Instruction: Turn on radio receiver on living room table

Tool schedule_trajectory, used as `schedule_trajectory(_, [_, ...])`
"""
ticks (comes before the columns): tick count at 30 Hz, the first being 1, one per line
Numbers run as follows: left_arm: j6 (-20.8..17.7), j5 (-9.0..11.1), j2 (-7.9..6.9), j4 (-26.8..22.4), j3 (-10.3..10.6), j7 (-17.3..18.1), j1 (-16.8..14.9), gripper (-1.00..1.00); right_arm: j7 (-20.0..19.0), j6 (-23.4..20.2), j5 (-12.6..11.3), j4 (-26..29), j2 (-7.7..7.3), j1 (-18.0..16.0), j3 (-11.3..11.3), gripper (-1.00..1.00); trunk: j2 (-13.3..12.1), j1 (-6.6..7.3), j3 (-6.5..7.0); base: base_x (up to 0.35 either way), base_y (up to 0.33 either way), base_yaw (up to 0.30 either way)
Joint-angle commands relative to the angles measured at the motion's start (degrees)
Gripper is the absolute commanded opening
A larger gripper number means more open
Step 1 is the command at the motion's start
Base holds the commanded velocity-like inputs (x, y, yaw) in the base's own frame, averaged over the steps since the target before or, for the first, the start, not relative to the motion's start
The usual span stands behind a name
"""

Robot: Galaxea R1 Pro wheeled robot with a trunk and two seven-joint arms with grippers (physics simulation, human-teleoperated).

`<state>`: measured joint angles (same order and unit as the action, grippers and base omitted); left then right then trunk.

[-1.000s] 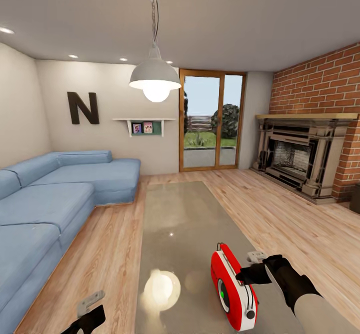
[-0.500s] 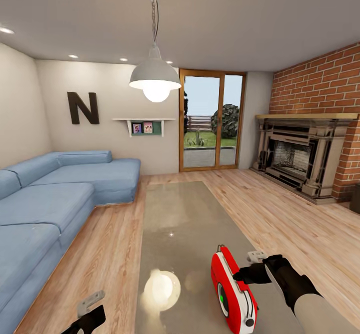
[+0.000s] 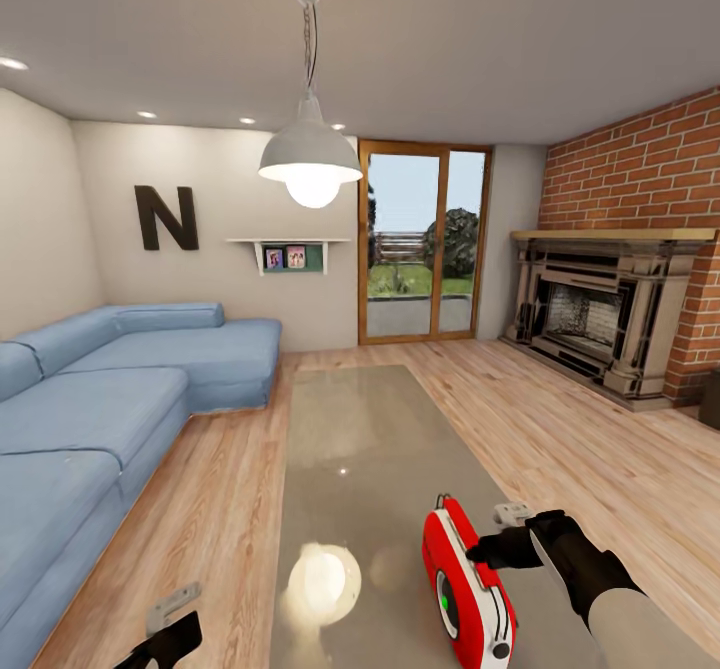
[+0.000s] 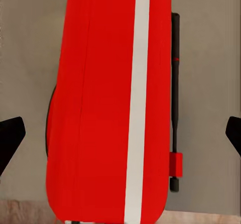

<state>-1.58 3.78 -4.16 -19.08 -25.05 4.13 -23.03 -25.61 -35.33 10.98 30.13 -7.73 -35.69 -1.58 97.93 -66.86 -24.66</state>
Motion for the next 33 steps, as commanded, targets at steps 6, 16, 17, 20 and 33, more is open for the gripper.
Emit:
schedule_trajectory(6, [0.00, 0.00, -0.05, 0.11, 0.00, 0.00, 0.00, -1.00, 0.34, 0.00, 0.01, 0.01, 0.00, 0.00, 0.00, 1.00, -2.42, 1.32, 1.08, 0.000, 0.000, 0.000])
schedule_trajectory(16, [-0.06, -1.40, -0.06, 0.14, 0.00, -0.03, 0.00, -1.00, 0.81, 0.09, 0.09, 0.02, 0.00, 0.00, 0.00, 1.00, -6.43, 3.52, 2.88, -0.010, 0.000, 0.000])
schedule_trajectory(17, [-0.07, -1.96, -0.06, 0.13, 0.00, -0.04, 0.00, -1.00, 0.82, 0.09, 0.09, 0.02, 0.00, 0.00, 0.00, 1.00, -6.83, 3.74, 3.06, -0.090, 0.000, 0.000])
schedule_trajectory(20, [-0.08, -2.92, -0.06, 0.13, 0.00, -0.01, 0.00, -1.00, 0.82, 0.09, 0.09, 0.02, 0.00, 0.00, 0.00, 1.00, -8.04, 4.40, 3.59, -0.119, -0.002, 0.000])
schedule_trajectory(33, [-0.09, -3.26, -0.06, 0.14, -0.09, -0.07, 0.00, -1.00, 0.82, 0.09, 0.12, 0.02, 0.00, 0.00, 0.00, 1.00, -13.25, 7.26, 5.93, -0.278, -0.116, 0.000])
